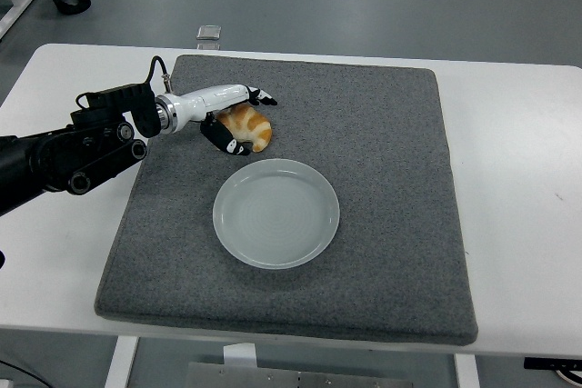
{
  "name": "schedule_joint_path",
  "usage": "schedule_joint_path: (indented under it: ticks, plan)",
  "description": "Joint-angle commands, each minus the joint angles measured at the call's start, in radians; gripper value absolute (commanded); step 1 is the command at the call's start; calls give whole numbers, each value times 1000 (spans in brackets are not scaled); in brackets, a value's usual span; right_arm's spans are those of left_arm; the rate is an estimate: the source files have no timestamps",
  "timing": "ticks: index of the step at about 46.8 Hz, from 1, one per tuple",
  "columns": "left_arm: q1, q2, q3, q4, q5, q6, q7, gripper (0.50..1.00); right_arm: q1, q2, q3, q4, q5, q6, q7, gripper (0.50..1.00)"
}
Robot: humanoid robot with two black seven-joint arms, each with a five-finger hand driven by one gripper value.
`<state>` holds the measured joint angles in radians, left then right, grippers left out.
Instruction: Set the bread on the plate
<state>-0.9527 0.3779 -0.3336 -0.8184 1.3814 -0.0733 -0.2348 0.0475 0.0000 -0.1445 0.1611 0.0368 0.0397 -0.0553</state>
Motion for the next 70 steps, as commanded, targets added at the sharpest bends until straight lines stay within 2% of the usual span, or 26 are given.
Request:
schedule_joint_path:
  ticks: [1,9,16,20,29,34,37,39,58,70]
  plan:
    - [0,-2,-1,1,7,0,-1,930,0,0,0,0,0,0,0,930]
    - [0,-2,1,4,10,0,-1,900,0,0,0,-2,0,0,0,930]
    - [-1,-2,15,7,16,1,-1,789,0,0,0,0,0,0,0,932]
    - [-6,-1,15,7,19,1,-1,748,0,0,0,0,0,0,0,932]
    - [-20,-2,15,7,31,3,-1,692,0,0,0,0,0,0,0,930]
    - [-28,-1,15,8,31,23,-1,662,0,0,0,0,0,0,0,932]
    - [-32,-1,15,8,31,26,-1,551,0,0,-1,0,0,0,0,930]
    - [-34,-1,16,8,33,26,-1,500,0,0,0,0,0,0,0,932]
    - [-58,3,13,-8,28,27,-3,500,0,0,-1,0,0,0,0,932]
    - [-133,36,-2,-50,5,20,-3,500,0,0,-1,0,0,0,0,930]
